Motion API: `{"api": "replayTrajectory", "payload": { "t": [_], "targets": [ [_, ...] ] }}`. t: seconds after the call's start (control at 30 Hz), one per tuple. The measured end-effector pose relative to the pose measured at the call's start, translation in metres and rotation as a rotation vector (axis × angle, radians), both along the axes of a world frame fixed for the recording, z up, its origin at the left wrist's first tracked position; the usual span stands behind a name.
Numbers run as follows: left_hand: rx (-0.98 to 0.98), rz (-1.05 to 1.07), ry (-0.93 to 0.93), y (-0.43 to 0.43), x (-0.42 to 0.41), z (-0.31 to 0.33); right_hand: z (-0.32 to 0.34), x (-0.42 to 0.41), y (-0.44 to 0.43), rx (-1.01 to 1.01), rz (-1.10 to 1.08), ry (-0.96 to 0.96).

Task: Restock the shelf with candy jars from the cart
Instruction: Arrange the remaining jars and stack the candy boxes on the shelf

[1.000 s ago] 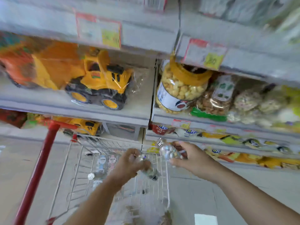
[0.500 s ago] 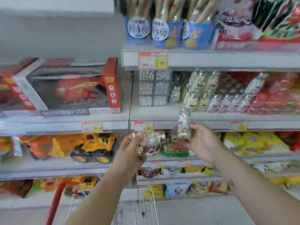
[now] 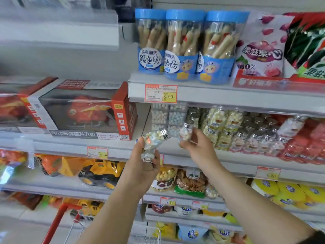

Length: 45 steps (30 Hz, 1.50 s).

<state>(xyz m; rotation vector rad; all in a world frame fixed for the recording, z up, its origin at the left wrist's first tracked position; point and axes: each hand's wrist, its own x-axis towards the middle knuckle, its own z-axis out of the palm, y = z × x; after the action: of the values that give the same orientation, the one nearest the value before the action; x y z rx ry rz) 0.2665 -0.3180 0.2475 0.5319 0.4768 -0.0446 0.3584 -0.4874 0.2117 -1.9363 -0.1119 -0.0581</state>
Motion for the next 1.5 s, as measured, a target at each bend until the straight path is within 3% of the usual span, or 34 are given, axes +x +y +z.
{"api": "replayTrajectory", "payload": {
  "t": [0.13,0.43,0.53,0.63,0.73,0.9,1.5],
  "targets": [
    [0.01,0.004,0.015,0.011,0.002,0.0,-0.014,0.005,0.012,-0.192,-0.097,-0.126],
    [0.074,-0.106,-0.027,0.031,-0.008,0.006,-0.029,0.013,0.019,-0.353,-0.302,-0.099],
    [0.102,-0.129,-0.033,0.038,-0.012,0.005,-0.029,-0.017,0.022,-0.294,-0.388,-0.289],
    [0.134,-0.134,-0.033,0.042,-0.013,0.007,-0.037,-0.04,0.032,-0.546,-0.31,-0.519],
    [0.141,-0.135,-0.025,0.043,-0.014,0.009,-0.039,-0.03,0.036,-0.741,-0.24,-0.391],
    [0.145,-0.139,-0.029,0.044,-0.012,0.012,-0.042,-0.005,0.02,-0.805,-0.326,-0.271],
    [0.124,-0.14,-0.01,0.043,-0.008,0.01,-0.022,0.017,0.016,-0.756,-0.238,-0.131]
  ]
}}
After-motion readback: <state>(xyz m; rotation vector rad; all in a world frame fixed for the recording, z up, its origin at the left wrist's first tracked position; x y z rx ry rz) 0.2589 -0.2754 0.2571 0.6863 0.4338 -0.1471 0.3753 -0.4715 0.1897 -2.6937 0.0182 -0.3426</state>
